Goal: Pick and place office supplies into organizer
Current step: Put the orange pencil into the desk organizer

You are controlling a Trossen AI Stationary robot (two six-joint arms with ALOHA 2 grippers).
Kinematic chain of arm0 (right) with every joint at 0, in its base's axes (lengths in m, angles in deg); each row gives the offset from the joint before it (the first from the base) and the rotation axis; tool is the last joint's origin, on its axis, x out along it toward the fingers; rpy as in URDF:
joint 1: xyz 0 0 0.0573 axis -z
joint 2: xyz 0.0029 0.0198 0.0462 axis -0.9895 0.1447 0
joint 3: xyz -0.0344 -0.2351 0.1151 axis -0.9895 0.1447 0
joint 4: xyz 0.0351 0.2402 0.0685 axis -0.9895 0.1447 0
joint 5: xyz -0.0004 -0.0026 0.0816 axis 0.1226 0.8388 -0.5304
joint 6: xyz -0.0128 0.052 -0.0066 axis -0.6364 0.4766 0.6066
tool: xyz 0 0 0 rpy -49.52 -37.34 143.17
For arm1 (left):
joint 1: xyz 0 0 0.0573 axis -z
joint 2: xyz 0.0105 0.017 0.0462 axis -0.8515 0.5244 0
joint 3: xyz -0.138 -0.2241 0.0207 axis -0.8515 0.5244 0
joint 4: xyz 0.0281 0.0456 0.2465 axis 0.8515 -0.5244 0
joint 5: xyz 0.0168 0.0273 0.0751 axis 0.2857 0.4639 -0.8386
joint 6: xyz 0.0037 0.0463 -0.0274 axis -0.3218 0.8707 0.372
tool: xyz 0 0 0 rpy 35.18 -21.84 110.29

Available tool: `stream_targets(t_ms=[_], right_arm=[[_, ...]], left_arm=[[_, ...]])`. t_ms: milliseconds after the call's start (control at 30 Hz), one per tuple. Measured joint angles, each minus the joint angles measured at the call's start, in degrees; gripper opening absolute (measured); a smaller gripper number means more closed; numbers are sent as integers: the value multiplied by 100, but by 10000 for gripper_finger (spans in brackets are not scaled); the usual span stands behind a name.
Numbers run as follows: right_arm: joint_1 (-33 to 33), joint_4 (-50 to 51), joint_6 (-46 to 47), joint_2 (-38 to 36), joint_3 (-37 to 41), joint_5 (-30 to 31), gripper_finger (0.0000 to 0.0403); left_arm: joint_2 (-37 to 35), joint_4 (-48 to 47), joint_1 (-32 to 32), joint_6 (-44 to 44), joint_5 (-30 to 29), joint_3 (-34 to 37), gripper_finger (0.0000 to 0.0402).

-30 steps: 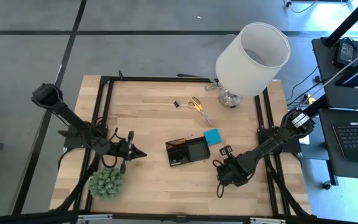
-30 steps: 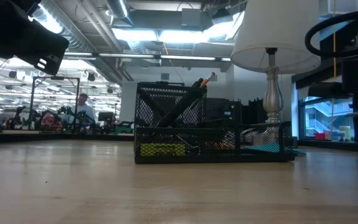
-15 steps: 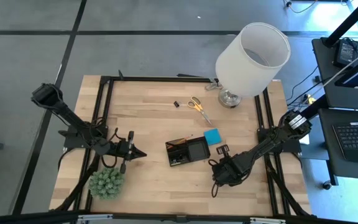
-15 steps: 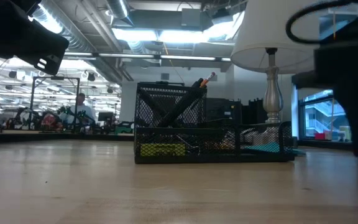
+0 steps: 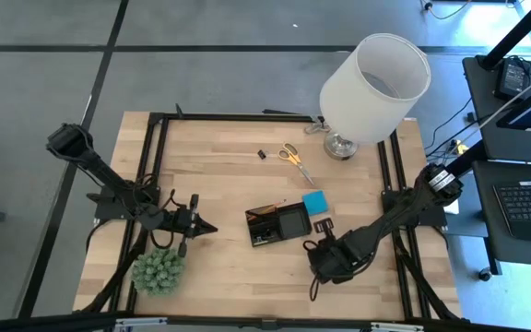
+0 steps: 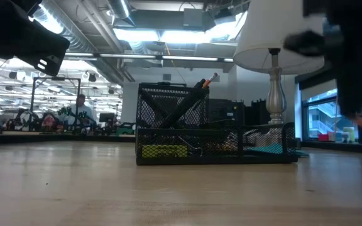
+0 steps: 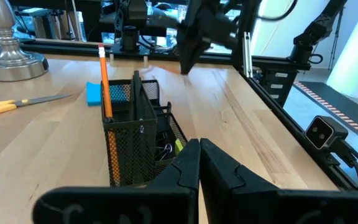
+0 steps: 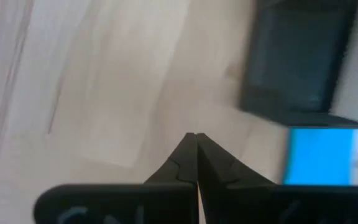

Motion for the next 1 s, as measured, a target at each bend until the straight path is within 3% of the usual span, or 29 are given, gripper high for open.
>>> stream_targets(t_ms=[267, 467, 600, 733, 1000], right_arm=[[-13, 1334, -124, -11, -1575, 729, 0], [-58, 1314, -428, -20, -2892, 1274, 0], [-60, 869, -620, -27, -3589, 1499, 0], [-61, -288, -1245, -34, -3780, 1594, 0], [-63, -2137, -2690, -20, -3418, 1620, 0]], left_arm=[[0, 2, -2, -226, 1, 0, 2], [71, 6, 0, -220, 57, 0, 2], [119, 179, -2, 51, 58, -2, 2], [155, 581, -2, 626, 89, -62, 9], [591, 692, -2, 1612, 473, -627, 88]])
